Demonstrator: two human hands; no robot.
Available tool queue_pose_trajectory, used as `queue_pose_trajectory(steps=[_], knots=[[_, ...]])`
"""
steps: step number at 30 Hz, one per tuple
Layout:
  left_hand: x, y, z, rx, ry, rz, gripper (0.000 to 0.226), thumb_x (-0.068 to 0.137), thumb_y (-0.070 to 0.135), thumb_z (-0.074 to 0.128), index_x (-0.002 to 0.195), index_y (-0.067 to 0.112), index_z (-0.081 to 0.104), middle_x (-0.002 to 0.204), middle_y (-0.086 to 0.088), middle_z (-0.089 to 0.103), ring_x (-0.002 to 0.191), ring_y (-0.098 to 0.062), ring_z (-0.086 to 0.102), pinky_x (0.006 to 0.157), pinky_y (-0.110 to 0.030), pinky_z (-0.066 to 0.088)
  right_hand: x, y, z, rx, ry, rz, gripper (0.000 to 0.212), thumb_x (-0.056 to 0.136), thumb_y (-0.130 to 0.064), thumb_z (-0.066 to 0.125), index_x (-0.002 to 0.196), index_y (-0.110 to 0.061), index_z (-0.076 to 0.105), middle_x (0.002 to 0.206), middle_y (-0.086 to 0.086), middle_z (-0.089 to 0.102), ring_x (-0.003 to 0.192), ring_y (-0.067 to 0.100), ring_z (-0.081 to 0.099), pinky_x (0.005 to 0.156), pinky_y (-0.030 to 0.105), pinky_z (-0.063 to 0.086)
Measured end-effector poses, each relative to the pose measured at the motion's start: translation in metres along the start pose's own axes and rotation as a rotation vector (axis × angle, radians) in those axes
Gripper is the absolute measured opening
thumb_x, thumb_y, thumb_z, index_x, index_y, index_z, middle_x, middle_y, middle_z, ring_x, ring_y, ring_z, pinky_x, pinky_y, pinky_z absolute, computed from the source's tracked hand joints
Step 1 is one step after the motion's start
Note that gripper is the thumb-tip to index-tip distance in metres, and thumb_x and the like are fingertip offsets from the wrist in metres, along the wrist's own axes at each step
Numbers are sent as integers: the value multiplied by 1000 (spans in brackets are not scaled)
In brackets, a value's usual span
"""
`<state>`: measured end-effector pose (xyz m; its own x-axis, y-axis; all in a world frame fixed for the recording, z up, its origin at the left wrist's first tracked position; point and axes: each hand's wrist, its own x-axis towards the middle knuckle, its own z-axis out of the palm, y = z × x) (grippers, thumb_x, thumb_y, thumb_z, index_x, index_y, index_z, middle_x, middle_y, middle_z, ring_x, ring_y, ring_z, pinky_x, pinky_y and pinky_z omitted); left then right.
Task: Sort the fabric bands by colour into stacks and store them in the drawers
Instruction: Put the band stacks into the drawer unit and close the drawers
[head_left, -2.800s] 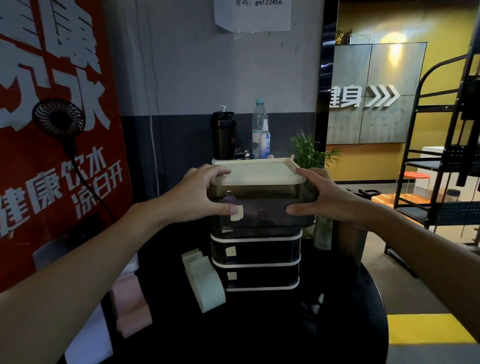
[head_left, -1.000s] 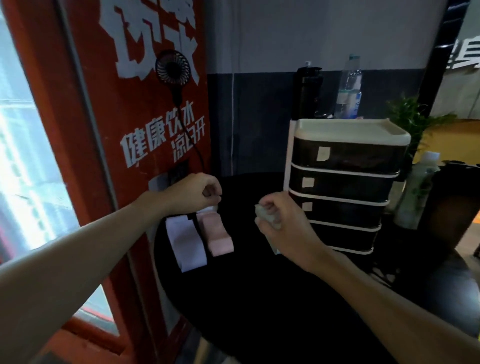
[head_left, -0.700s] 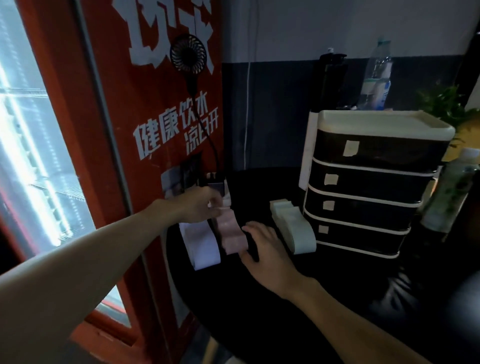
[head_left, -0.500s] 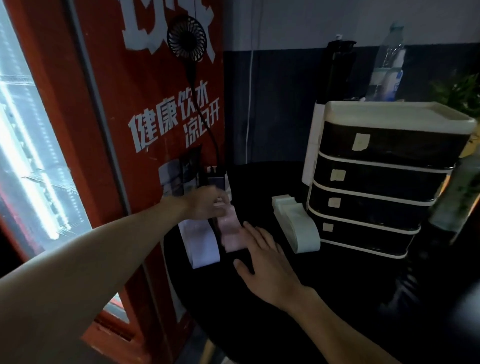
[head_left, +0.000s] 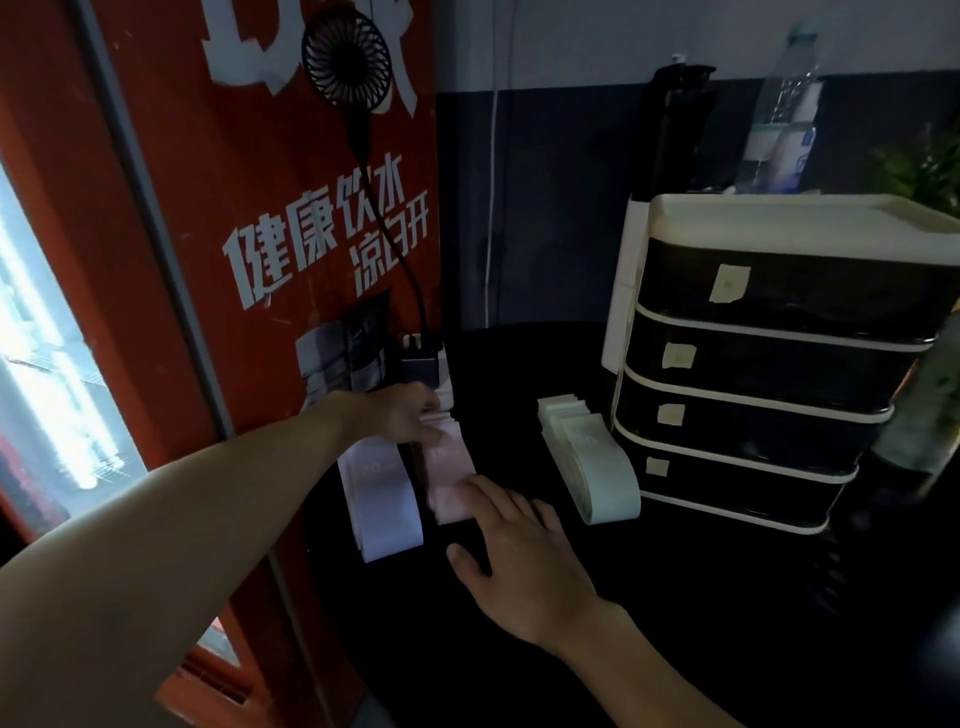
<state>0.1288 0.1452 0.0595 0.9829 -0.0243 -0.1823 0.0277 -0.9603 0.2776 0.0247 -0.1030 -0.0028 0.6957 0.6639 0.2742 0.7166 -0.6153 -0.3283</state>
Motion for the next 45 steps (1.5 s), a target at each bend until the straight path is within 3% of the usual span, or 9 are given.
queue_pose_trajectory(steps=[5,12,22,26,30,36,40,42,45], knots=[[9,1,-4,-51,-32,-33,42,89,32,74,116,5,59,108,-6,60,100,-21,60,67,-20,43,1,0,-1,1,-8,4,61,95,-51,37,150,-31,19,158,-18,15,143,3,17,117,33,9],[9,7,-6,-81,-56,-35,74,85,31,77,146,12,39,148,-3,41,135,-21,42,108,-30,39,1,1,1,4,1,-2,60,94,-53,37,148,-32,20,157,-19,17,142,3,20,117,35,12],[-33,37,-35,-201,85,291,38,81,18,81,113,24,59,118,2,57,110,-15,56,96,-32,48,1,1,-5,176,53,51,51,94,-49,45,141,-30,33,148,-16,29,137,5,31,114,29,20],[-76,69,-51,-236,162,380,39,80,13,82,110,23,59,108,1,63,97,-14,63,83,-31,53,0,0,-13,535,114,241,74,90,-43,61,149,-27,21,146,-7,35,133,12,39,110,29,34],[-118,99,-58,-358,197,440,42,79,17,83,114,22,60,105,-5,68,95,-30,67,81,-50,58,-10,-1,-29,781,148,319,88,85,-38,71,152,-25,15,141,-8,44,130,8,42,109,26,35],[-153,141,-35,-733,269,534,43,77,11,81,115,16,62,104,-5,69,97,-21,68,88,-34,57,-53,18,-90,1098,159,421,58,85,-27,74,132,-30,40,122,-8,59,104,10,65,84,26,55],[-160,172,-13,-941,248,578,47,75,10,79,118,12,61,101,-6,69,93,-12,66,84,-25,54,-92,34,-117,1027,192,423,32,86,-26,72,112,-14,58,90,-5,70,75,11,68,62,22,51],[-161,189,2,-1022,244,584,46,76,8,78,118,13,61,99,1,70,92,-10,67,81,-23,54,-111,43,-127,904,264,414,21,86,-23,72,94,-8,60,66,-13,59,58,5,56,52,18,42],[-157,205,36,-1108,301,519,46,73,9,81,115,19,64,103,1,73,97,-12,69,83,-26,56,-139,61,-140,701,292,371,20,83,-20,75,84,-8,59,60,-11,49,55,4,47,51,18,36]])
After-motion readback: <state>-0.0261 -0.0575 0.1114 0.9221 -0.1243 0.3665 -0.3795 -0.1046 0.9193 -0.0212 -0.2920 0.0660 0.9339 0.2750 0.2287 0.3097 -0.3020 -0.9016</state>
